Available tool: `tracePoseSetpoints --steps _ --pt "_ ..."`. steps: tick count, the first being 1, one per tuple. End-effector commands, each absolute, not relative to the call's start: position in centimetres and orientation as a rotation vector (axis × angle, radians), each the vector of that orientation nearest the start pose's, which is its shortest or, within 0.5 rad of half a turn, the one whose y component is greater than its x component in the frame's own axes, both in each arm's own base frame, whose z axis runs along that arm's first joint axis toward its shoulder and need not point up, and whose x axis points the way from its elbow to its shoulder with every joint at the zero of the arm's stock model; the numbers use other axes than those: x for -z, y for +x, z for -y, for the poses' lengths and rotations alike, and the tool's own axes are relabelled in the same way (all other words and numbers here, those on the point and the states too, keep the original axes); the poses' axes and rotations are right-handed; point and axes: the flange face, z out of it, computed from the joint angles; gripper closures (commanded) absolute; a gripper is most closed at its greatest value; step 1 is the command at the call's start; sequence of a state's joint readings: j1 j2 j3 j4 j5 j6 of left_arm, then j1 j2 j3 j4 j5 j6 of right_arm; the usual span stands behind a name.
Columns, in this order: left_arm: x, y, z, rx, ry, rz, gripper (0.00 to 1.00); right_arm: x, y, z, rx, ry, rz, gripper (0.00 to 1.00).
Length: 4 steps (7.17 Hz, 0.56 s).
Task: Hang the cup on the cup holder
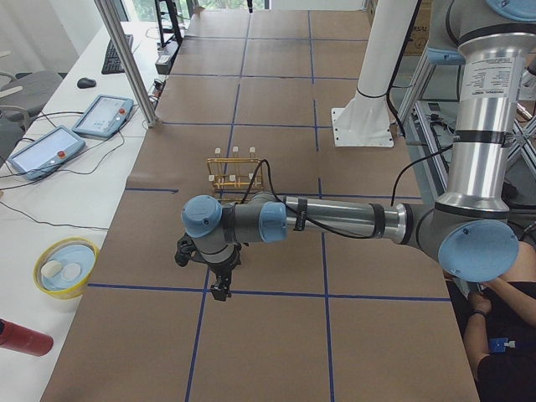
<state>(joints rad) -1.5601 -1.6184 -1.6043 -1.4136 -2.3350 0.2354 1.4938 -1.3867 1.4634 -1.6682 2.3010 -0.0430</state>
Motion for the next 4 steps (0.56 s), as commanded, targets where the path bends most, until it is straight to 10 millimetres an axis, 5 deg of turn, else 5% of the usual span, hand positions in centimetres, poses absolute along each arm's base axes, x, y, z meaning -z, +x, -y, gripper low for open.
tracePoseSetpoints --steps 1,4 --pt "-59.9 -5.8 52.1 -0.225 0.078 -0.765 0.00 -62.6 2.3 57.0 0.107 -0.031 0.730 0.00" --pt "-56.9 -4.3 52.4 -0.247 0.148 -0.760 0.00 -62.6 2.3 57.0 0.107 -0.031 0.730 0.00"
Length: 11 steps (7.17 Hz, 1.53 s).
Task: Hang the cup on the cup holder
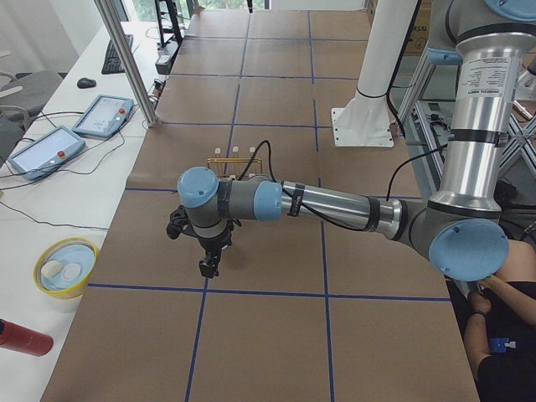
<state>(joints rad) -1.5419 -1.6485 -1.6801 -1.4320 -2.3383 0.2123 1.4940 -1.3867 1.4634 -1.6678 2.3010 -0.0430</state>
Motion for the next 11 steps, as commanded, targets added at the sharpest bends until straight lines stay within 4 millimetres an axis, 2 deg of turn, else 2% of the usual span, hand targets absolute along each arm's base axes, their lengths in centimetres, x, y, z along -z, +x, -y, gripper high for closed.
tracePoseSetpoints --steps 1,2,3,5,6,8,11 --pt "-56.2 -2.2 52.6 -0.174 0.147 -0.767 0.00 -62.6 2.3 57.0 0.107 -0.031 0.730 0.00" --pt "-55.1 1.7 52.5 -0.116 0.170 -0.725 0.00 -62.7 2.3 57.0 0.106 -0.033 0.730 0.00" --pt "-53.9 4.3 50.7 -0.039 0.253 -0.636 0.00 -62.6 2.2 57.1 0.108 -0.032 0.730 0.00" --pt "-52.1 6.8 47.2 0.063 0.307 -0.694 0.00 -62.7 2.3 57.0 0.106 -0.033 0.730 0.00" --pt "-51.9 8.7 45.5 0.120 0.351 -0.746 0.00 -62.7 2.3 57.0 0.106 -0.033 0.730 0.00" --pt "-54.2 10.9 41.6 0.184 0.437 -0.733 0.00 -62.7 2.3 57.0 0.106 -0.033 0.730 0.00" --pt "-54.5 16.4 40.1 0.399 0.494 -0.771 0.00 -62.7 2.3 57.0 0.106 -0.033 0.730 0.00"
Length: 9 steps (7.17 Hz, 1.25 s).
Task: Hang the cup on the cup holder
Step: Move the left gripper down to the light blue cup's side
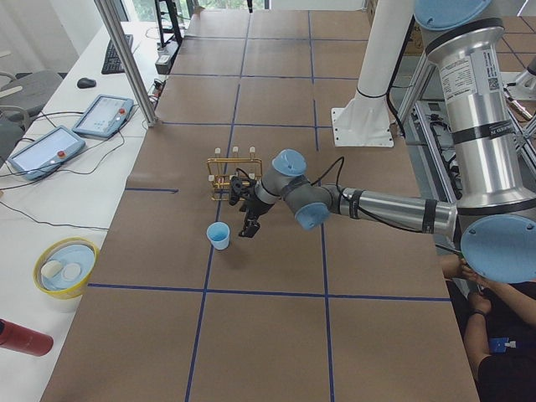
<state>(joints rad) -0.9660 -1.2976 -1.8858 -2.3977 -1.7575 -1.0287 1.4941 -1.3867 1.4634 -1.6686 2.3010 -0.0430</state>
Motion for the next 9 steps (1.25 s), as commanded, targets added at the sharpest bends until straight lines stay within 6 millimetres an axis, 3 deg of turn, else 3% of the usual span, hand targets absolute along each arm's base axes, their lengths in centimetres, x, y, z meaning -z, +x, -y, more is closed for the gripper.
tracePoseSetpoints --steps 1,5,9 --pt "-55.6 17.9 39.8 0.488 0.534 -0.775 0.00 -62.7 2.3 57.0 0.106 -0.033 0.730 0.00" --pt "-59.5 21.5 39.0 0.717 0.747 -0.709 0.00 -62.6 2.3 57.0 0.107 -0.031 0.730 0.00" --pt "-60.0 27.2 39.4 0.740 0.891 -0.664 0.00 -62.7 2.2 57.0 0.108 -0.033 0.730 0.00"
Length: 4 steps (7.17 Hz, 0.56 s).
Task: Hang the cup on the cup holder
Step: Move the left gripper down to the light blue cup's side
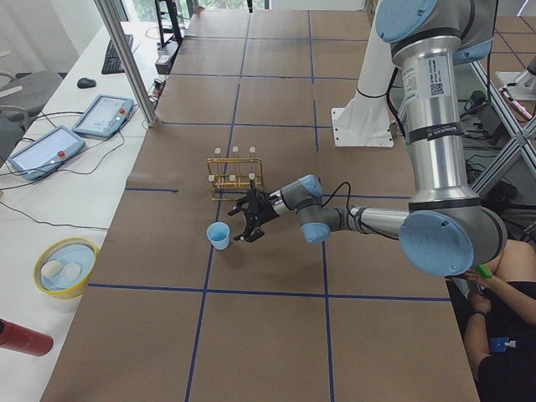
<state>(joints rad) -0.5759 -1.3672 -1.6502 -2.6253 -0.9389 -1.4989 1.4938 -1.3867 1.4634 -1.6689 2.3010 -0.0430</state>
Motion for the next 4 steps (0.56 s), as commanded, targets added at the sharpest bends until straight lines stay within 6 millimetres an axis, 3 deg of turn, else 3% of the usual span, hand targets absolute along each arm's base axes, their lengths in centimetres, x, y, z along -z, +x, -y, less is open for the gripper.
tracePoseSetpoints --steps 1,2,4 --pt "-61.0 28.1 39.6 0.738 0.921 -0.630 0.00 -62.6 2.2 57.1 0.108 -0.032 0.730 0.00" --pt "-62.6 28.3 39.6 0.730 0.951 -0.581 0.00 -62.6 2.3 57.0 0.107 -0.031 0.730 0.00" --pt "-63.7 29.6 40.2 0.723 0.957 -0.558 0.00 -62.7 2.3 57.0 0.106 -0.033 0.730 0.00"
